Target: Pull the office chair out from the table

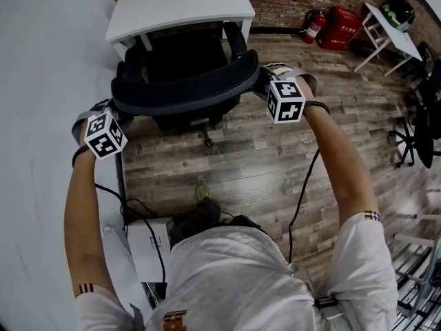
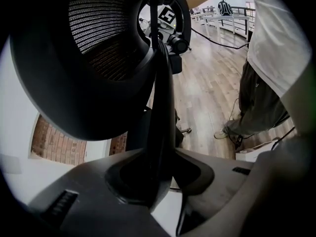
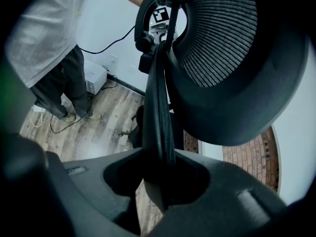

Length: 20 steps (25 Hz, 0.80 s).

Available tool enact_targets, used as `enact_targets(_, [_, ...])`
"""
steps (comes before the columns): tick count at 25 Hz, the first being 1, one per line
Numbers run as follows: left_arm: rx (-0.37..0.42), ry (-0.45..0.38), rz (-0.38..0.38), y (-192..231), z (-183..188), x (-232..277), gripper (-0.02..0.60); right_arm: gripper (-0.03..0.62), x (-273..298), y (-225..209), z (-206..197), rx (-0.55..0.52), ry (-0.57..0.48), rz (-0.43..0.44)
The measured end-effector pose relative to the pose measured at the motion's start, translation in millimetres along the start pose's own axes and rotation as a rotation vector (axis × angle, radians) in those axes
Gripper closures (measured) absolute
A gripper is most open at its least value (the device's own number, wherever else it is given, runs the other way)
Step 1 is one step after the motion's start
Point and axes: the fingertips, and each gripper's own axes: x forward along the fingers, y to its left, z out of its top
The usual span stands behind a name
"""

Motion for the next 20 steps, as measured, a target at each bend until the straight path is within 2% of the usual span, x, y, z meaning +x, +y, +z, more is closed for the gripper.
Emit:
enact_targets(10, [-0.009,0.016,0.0,-66.5,12.5,-37.4,0.457,0.477,-44.7,60.9,14.8,-0.006,-0.012,-0.006])
enact_targets(20, [-0.009,0.055,-0.003,-98.7,3.8,-58.6,0.456,0.477,-67.5,95.6,38.3,-0.004,-0.024,-0.005])
